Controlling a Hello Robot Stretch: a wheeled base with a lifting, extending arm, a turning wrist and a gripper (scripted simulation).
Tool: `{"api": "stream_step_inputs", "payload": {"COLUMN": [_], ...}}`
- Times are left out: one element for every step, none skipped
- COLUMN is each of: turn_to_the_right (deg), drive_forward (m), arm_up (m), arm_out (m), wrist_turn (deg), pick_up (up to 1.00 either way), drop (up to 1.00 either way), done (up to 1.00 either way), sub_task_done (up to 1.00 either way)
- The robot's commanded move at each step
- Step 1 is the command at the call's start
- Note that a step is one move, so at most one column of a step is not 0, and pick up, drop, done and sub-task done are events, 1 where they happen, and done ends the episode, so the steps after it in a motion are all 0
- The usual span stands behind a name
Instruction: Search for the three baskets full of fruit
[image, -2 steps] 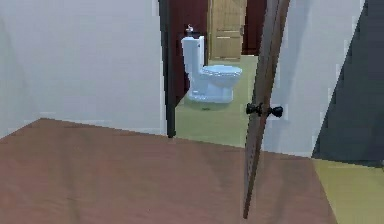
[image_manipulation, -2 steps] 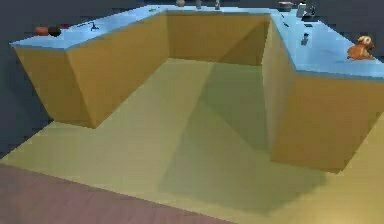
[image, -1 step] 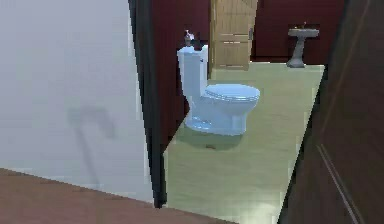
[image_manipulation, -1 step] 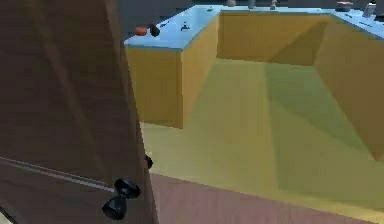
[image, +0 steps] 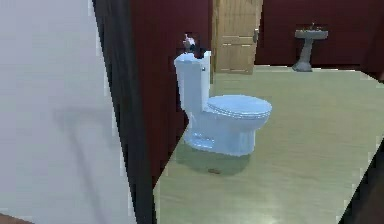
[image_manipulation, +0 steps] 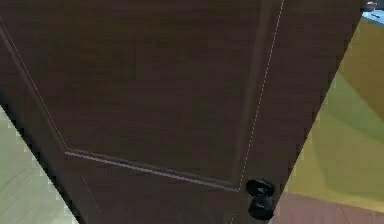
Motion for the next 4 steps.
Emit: {"api": "stream_step_inputs", "payload": {"turn_to_the_right": [21.0, 0.0, 24.0, 0.0], "drive_forward": [0.00, 0.90, 0.00, 1.00], "arm_up": [0.00, 0.00, 0.00, 0.00], "arm_out": [0.00, 0.00, 0.00, 0.00], "wrist_turn": [0.0, 0.0, 0.0, 0.0], "pick_up": [0.00, 0.00, 0.00, 0.00], "drop": [0.00, 0.00, 0.00, 0.00], "done": [0.00, 0.00, 0.00, 0.00], "sub_task_done": [0.00, 0.00, 0.00, 0.00]}}
